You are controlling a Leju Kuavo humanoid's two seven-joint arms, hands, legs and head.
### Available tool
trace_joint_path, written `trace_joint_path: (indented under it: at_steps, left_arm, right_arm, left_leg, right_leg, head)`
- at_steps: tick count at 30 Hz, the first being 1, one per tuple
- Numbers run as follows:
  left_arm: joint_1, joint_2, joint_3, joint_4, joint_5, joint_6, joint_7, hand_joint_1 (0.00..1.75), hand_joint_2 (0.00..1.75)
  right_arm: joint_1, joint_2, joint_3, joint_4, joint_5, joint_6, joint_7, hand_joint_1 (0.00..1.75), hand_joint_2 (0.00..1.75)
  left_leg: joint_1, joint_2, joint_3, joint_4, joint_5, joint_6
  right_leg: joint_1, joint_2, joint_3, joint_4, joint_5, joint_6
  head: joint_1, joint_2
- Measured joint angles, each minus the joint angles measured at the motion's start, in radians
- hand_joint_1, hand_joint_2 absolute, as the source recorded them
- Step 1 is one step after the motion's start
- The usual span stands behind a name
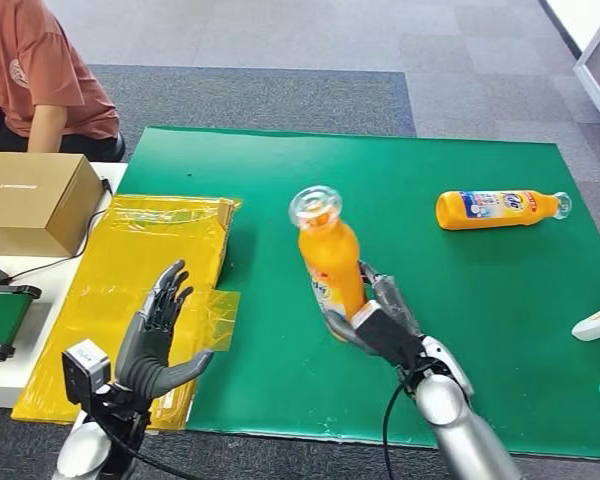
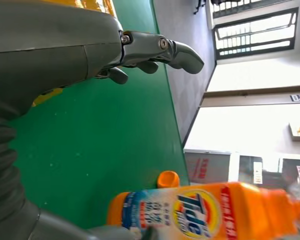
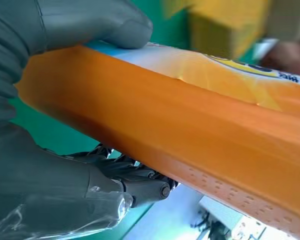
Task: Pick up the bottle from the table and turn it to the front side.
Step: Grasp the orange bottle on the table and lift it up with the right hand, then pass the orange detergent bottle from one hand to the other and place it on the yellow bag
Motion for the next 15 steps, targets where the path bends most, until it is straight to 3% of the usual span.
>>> trace_joint_path:
  at_steps: [2,9,15]
  left_arm:
    - [-0.006,0.005,0.000,-0.007,-0.002,0.001,-0.006,0.00,1.75]
    - [-0.077,0.010,-0.017,-0.017,-0.040,-0.032,0.033,0.00,1.75]
    - [-0.182,0.018,-0.115,-0.016,-0.004,-0.092,0.115,0.00,1.75]
  right_arm:
    - [0.022,0.028,-0.045,-0.042,-0.072,0.034,-0.029,1.75,1.75]
    - [0.047,0.079,-0.016,-0.083,0.196,-0.079,-0.012,1.75,1.75]
    - [0.043,0.104,0.056,-0.060,0.301,-0.137,-0.008,1.75,1.75]
  left_leg:
    - [0.000,0.000,0.000,0.000,0.000,0.000]
    - [0.000,0.000,0.000,0.000,0.001,0.000]
    - [0.000,0.000,0.000,0.000,0.001,0.000]
  right_leg:
    - [0.000,0.000,0.000,0.000,0.000,0.000]
    - [0.000,0.000,0.000,0.000,0.001,0.000]
    - [0.000,0.000,0.000,0.000,0.001,0.000]
  head:
    - [0.000,0.000]
    - [0.000,0.000]
    - [0.000,0.000]
